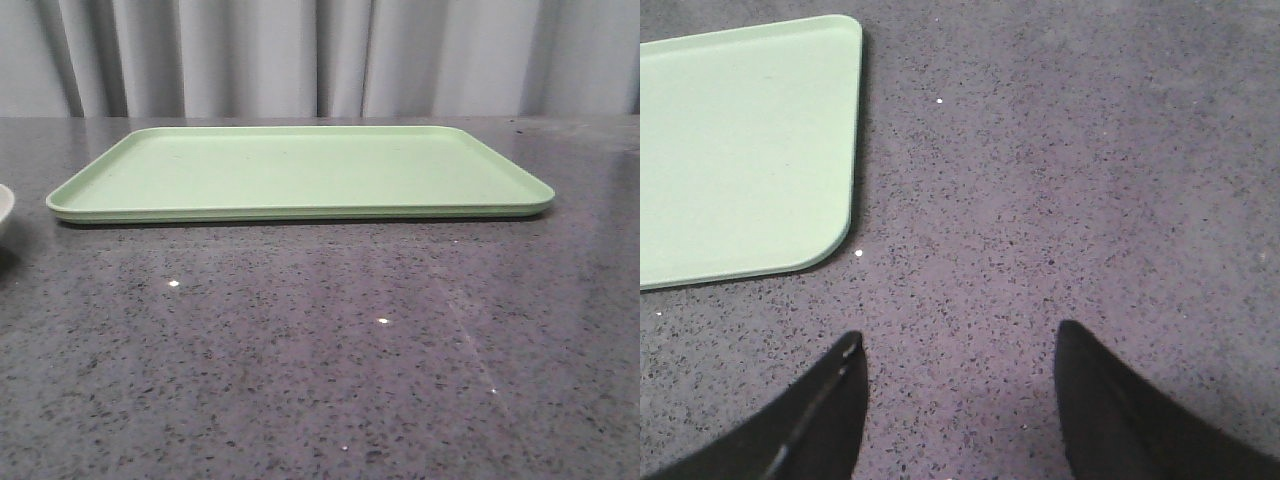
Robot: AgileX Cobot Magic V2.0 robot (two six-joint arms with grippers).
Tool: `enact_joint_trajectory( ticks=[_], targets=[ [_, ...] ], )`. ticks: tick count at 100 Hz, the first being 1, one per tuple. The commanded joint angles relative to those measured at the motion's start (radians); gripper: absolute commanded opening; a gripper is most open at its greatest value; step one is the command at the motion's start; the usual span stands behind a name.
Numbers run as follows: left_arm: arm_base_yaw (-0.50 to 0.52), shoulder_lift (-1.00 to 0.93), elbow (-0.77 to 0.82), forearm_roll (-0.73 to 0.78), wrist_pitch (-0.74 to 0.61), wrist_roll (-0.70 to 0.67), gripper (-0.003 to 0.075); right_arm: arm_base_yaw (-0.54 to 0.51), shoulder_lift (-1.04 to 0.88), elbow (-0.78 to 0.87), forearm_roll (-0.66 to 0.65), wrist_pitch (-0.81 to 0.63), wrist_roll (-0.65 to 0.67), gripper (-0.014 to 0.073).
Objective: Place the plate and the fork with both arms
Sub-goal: 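Lift the plate with the left gripper and carry it over the tray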
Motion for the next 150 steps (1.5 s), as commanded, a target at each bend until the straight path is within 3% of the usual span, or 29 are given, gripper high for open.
enact_joint_trajectory(
  ticks=[1,33,51,75,114,131,150],
  targets=[
    [0.000,-0.015,-0.020,-0.010,0.005,0.000,-0.0020,-0.003,0.009,-0.033,-0.006,-0.060,-0.003,0.0429],
    [0.018,-0.086,-0.093,-0.055,0.060,0.000,-0.0020,-0.003,0.009,-0.033,-0.006,-0.060,-0.003,0.0429],
    [0.069,-0.157,-0.152,-0.143,0.098,0.034,-0.0020,-0.003,0.009,-0.033,-0.006,-0.060,-0.003,0.0429],
    [0.043,-0.176,-0.245,-0.271,0.089,0.056,-0.0021,-0.003,0.009,-0.033,-0.006,-0.060,-0.003,0.0429],
    [-0.225,0.024,-0.354,-0.403,-0.055,0.034,-0.0021,-0.003,0.009,-0.033,-0.006,-0.060,-0.003,0.0429],
    [-0.357,0.131,-0.387,-0.448,-0.213,-0.016,-0.0021,-0.003,0.009,-0.033,-0.006,-0.059,-0.003,0.0429],
    [-0.478,0.267,-0.439,-0.480,-0.274,-0.059,-0.0021,-0.003,0.009,-0.033,-0.006,-0.059,-0.003,0.0429]
  ],
)
